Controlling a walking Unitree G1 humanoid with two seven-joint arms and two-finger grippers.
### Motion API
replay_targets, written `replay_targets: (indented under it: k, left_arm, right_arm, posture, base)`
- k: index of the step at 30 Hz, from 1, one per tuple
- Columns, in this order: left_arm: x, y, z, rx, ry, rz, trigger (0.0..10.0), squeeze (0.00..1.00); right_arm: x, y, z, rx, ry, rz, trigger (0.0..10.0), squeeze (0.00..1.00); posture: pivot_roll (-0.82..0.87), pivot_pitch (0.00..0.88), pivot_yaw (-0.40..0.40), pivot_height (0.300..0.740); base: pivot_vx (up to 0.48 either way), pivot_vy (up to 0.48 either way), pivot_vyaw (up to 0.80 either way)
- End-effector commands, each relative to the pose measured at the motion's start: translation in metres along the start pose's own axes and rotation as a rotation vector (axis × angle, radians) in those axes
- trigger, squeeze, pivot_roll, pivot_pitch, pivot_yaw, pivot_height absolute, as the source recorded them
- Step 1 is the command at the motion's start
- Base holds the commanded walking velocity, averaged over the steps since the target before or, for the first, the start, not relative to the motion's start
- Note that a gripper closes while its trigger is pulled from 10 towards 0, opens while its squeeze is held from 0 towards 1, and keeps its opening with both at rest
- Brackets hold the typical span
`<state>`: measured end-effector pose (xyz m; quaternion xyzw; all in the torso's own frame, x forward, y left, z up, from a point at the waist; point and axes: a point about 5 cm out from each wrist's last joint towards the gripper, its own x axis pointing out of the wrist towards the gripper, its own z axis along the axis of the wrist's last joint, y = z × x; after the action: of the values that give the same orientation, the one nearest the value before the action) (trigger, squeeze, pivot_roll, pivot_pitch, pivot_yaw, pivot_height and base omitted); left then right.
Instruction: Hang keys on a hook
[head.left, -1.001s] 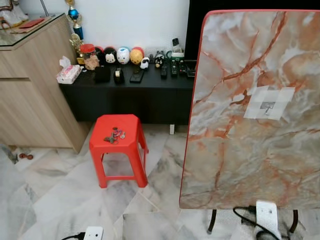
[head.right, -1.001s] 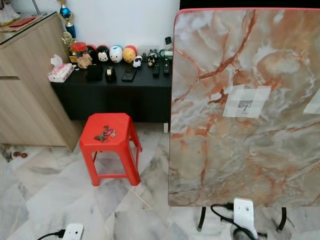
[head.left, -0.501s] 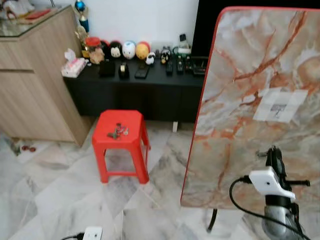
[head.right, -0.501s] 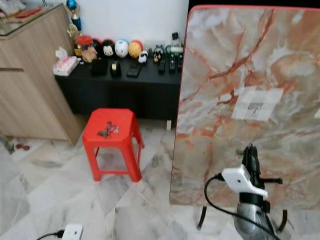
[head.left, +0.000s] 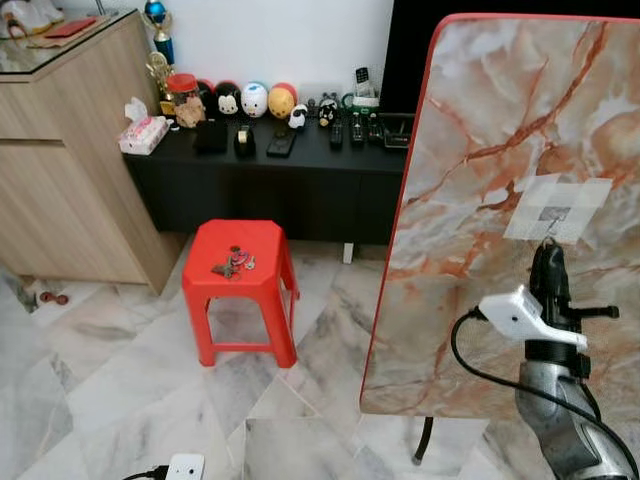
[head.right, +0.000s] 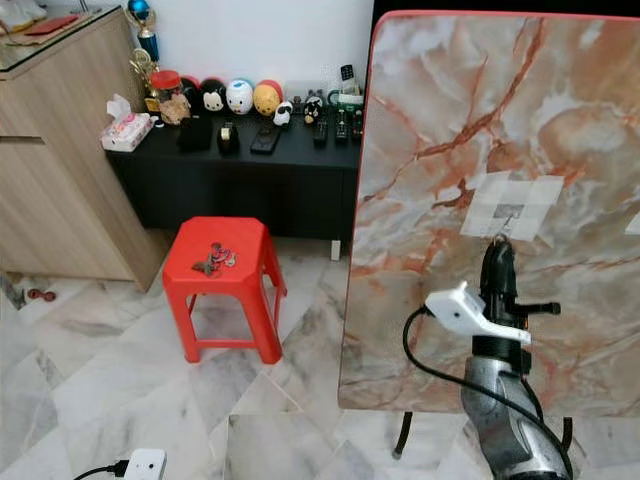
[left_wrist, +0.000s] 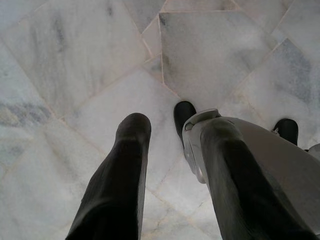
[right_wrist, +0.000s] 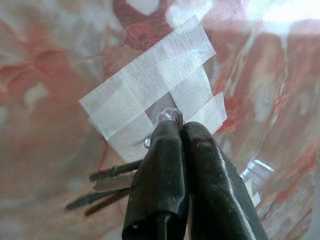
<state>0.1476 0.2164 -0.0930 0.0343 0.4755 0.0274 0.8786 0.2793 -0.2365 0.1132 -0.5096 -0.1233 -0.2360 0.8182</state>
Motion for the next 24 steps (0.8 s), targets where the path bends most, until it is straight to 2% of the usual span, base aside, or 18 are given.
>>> replay_targets:
  k: [1, 6, 24]
  left_arm:
    - [-0.001, 0.001, -0.002, -0.001, 0.004, 0.002, 10.0, 0.0]
    - [0.0, 0.002, -0.001, 0.0, 0.002, 0.004, 10.0, 0.0]
    - [0.0, 0.003, 0.0, 0.002, -0.002, 0.006, 10.0, 0.0]
  right_arm:
    - [0.0, 0.003, -0.001, -0.017, 0.022, 0.01, 10.0, 0.0]
    - [0.003, 0.008, -0.001, -0.019, 0.066, 0.016, 10.0, 0.0]
    - [0.02, 0.008, 0.0, -0.062, 0.097, -0.015, 10.0, 0.0]
  posture:
    - [-0.15, 0.0, -0.014, 0.74]
    - [-0.15, 0.0, -0.008, 0.74]
    - [-0.14, 0.0, -0.007, 0.74]
  base:
    - [0.0, 0.0, 0.0]
    - [0.0, 0.0, 0.0]
    - [0.0, 0.0, 0.0]
